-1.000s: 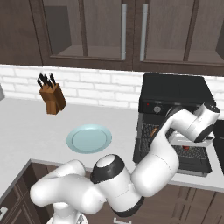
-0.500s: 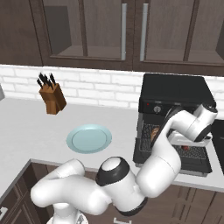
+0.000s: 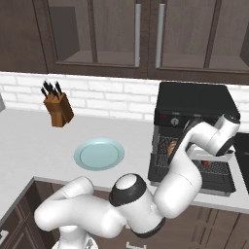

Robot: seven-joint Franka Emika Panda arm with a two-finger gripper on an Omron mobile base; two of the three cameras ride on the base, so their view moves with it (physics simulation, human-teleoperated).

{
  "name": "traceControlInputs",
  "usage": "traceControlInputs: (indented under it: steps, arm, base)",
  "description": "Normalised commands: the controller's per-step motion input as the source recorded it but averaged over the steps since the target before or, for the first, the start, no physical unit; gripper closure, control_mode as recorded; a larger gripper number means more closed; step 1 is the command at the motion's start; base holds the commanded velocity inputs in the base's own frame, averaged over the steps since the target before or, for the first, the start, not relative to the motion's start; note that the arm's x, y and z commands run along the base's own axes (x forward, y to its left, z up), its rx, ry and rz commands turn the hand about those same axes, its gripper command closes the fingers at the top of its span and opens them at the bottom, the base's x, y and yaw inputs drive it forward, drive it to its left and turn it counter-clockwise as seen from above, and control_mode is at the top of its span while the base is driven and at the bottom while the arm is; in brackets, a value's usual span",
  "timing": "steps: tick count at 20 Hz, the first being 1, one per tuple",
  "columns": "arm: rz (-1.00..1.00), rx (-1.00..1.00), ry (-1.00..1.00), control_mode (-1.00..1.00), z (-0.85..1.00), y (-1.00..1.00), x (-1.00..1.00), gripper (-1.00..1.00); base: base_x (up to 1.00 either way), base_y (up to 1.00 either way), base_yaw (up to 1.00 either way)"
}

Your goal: Pick up the kebab skewer and baguette bread, and place them inside the toaster oven. Close the toaster oven door and start by setting the timer.

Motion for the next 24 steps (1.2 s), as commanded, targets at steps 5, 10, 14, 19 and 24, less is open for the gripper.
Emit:
traceControlInputs:
  steps: [5, 10, 14, 19, 24]
  arm:
    - [0.0, 0.0, 0.0, -1.0, -0.17, 0.0, -0.21, -1.0]
    - [0.0, 0.0, 0.0, -1.0, -0.03, 0.03, -0.23, -1.0]
    - [0.0, 0.0, 0.0, -1.0, 0.02, 0.13, 0.0, -1.0]
    - [0.0, 0.0, 0.0, -1.0, 0.31, 0.01, -0.07, -1.0]
    - [-0.07, 0.0, 0.0, -1.0, 0.24, -0.04, -0.56, -1.0]
  base:
    - [0.0, 0.0, 0.0]
    - [0.0, 0.0, 0.0]
    - [0.0, 0.0, 0.0]
    - [0.0, 0.0, 0.0]
    - [0.0, 0.0, 0.0]
